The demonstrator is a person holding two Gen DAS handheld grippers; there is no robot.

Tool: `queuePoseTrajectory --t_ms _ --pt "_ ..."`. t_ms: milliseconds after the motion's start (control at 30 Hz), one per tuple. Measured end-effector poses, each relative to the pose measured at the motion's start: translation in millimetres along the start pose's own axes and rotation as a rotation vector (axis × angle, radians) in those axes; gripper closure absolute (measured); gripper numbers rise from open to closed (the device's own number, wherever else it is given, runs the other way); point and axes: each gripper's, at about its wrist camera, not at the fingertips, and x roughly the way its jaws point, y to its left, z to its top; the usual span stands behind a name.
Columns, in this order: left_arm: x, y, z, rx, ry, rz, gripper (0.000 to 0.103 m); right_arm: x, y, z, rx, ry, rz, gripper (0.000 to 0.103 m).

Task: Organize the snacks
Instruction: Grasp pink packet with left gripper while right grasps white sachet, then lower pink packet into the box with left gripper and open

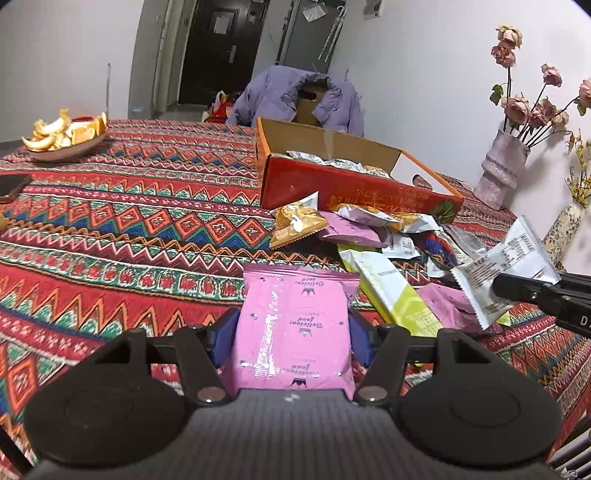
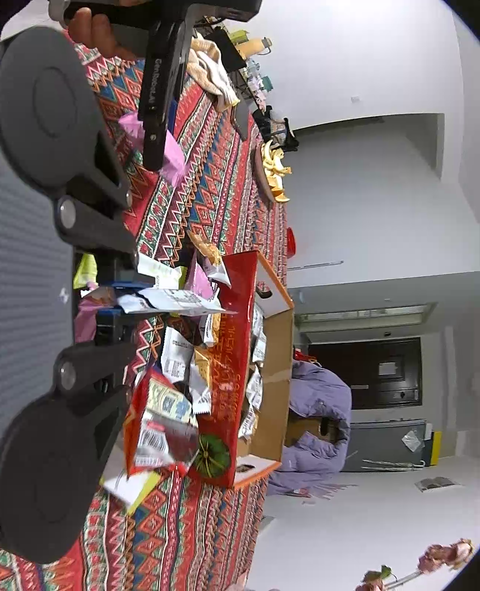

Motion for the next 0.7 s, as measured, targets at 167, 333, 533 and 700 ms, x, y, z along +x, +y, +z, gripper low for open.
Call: queuePoseTrajectory --t_ms 167,333,533,700 --pt "-18.5 -20.4 -1.2 0.020 -0.036 0.000 0.041 -21.4 -6.2 -6.6 -0.015 -0.018 0.008 0.093" --pt "-19.1 -39.4 6.5 0.031 -0.063 -0.009 0.041 -29.2 -14.3 -9.5 0.016 -0.049 0.013 0.093" --pt "-9.6 -46.1 23.2 0.037 -0.062 0.009 0.041 -25.7 -26.4 -4.6 0.022 -0.055 0.006 0.093" --pt "2.1 -44.3 51.6 0.044 -0.081 -0.003 0.041 -17.4 -39.7 9.8 0.026 -0.070 0.011 0.093"
